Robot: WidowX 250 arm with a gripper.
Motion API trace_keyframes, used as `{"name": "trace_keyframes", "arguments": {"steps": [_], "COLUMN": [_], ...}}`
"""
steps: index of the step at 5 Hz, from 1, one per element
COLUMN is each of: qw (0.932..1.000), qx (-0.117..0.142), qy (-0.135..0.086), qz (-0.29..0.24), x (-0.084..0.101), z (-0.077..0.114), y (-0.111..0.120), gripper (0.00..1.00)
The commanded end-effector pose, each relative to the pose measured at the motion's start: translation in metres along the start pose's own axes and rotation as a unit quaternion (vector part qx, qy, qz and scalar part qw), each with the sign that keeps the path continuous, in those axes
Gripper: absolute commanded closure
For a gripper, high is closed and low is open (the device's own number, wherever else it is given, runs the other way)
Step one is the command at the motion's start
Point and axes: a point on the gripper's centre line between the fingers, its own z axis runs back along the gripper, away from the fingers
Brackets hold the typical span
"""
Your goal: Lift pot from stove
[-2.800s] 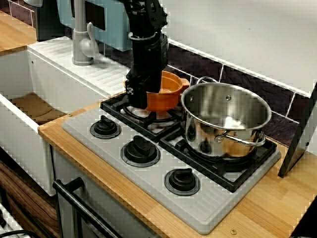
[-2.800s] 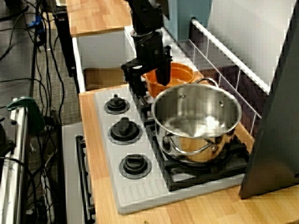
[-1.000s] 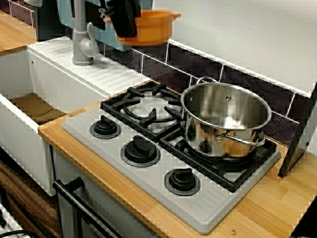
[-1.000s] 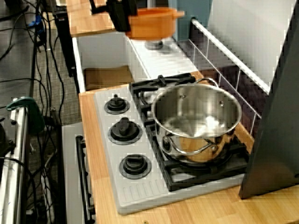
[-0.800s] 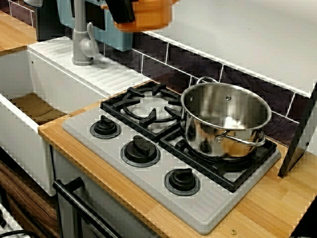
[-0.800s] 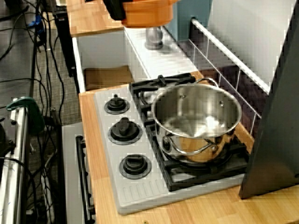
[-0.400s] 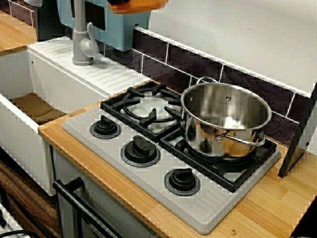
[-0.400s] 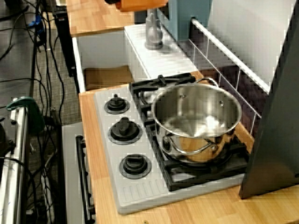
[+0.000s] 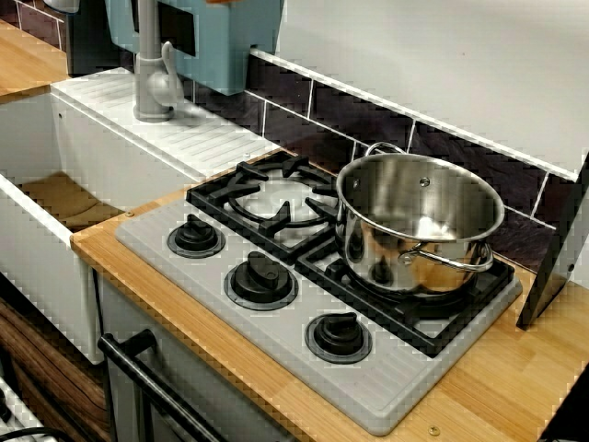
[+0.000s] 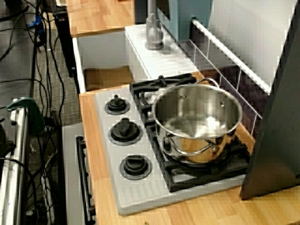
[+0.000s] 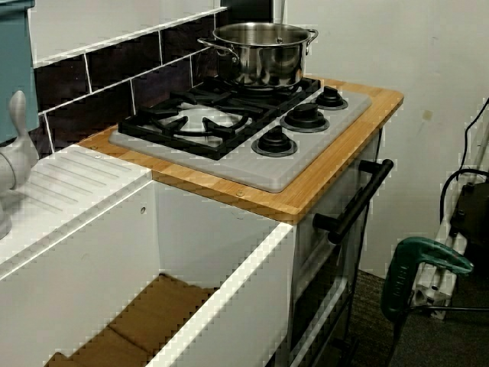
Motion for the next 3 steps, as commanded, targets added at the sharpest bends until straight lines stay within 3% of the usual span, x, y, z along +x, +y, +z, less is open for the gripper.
{"name": "trace_keyframes", "arguments": {"steps": [1, 3], "qw": [0.9993, 0.9992], "qx": [0.037, 0.037], "qy": [-0.005, -0.007], "qz": [-0.008, -0.011], "x": [0.0006, 0.0024], "z": [0.0239, 0.0259], "y": [-0.0013, -0.0060], "gripper": [1.00, 1.00]}}
